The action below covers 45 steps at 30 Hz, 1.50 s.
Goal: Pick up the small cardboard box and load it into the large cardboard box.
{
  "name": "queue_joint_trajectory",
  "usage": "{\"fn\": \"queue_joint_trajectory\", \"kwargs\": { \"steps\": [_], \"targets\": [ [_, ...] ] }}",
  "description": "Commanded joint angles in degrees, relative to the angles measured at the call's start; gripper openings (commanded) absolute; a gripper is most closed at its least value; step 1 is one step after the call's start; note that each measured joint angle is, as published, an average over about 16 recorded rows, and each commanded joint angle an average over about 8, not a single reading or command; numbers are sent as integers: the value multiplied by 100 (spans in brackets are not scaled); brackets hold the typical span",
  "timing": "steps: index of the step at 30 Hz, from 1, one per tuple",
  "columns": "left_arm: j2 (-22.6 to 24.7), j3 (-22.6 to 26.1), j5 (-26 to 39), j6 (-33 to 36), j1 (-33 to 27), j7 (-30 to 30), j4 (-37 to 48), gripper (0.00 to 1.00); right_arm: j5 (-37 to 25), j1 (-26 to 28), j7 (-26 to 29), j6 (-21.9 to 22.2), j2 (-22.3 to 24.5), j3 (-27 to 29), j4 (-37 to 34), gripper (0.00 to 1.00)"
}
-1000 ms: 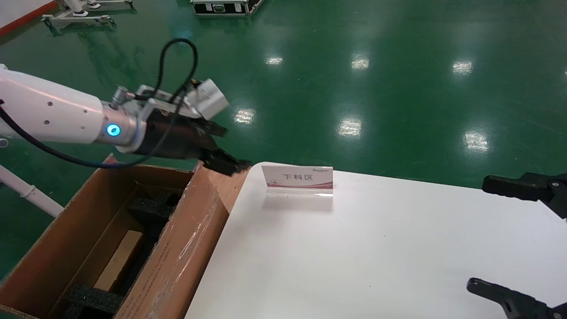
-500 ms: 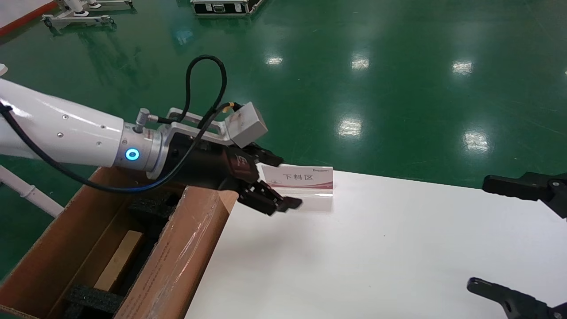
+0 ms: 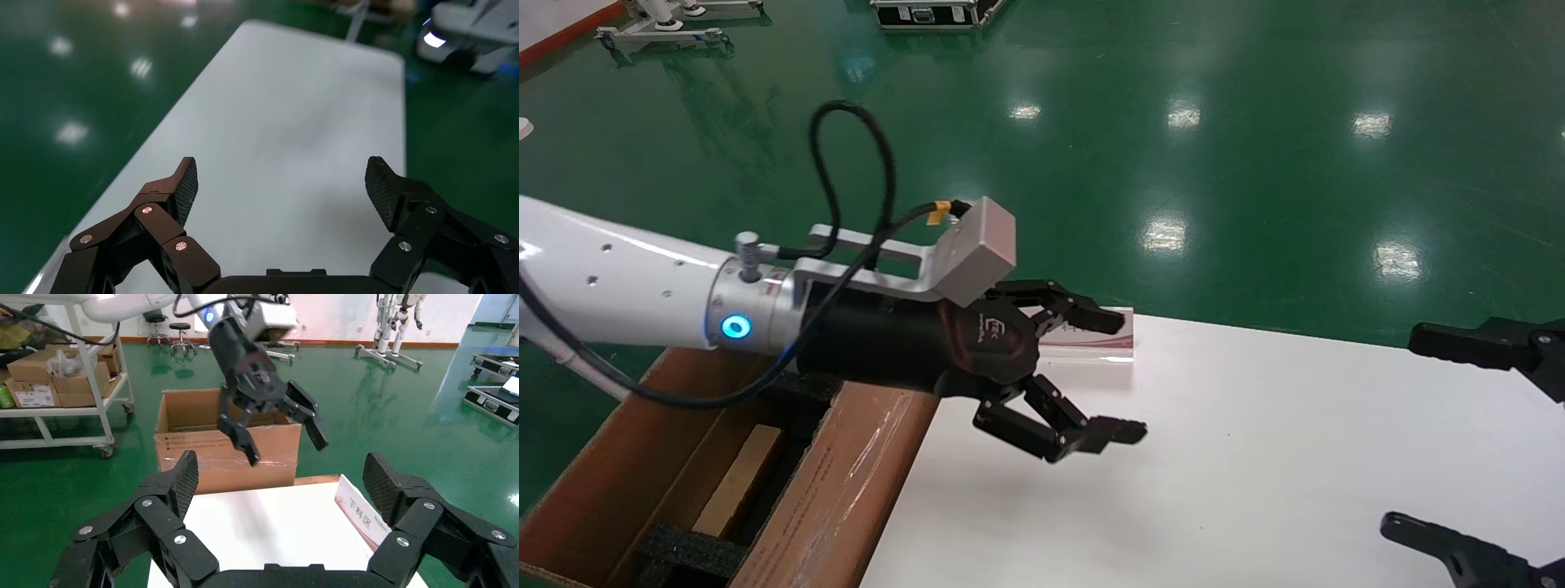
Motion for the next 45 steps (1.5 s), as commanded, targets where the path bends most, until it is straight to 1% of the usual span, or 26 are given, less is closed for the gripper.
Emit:
{"fn": "queue_joint_trajectory", "kwargs": {
  "steps": [1,10,13,15,45],
  "targets": [
    [30,-349,-164,162,253,209,16,100,-3,-1,2,-2,-2,4,1,100],
    [163,-1906,-894,884,1381,1141,85,100,-14,-6,12,-8,-8,20,6,100],
    [194,-2272,-1066,1054,1646,1361,102,100,-18,-7,15,-11,-11,25,7,100],
    [206,-2407,-1130,1117,1743,1443,109,100,-20,-8,17,-12,-12,29,8,100],
    [211,-2476,-1173,1150,1795,1484,122,100,-44,-19,39,-26,-26,66,16,100]
  ]
}}
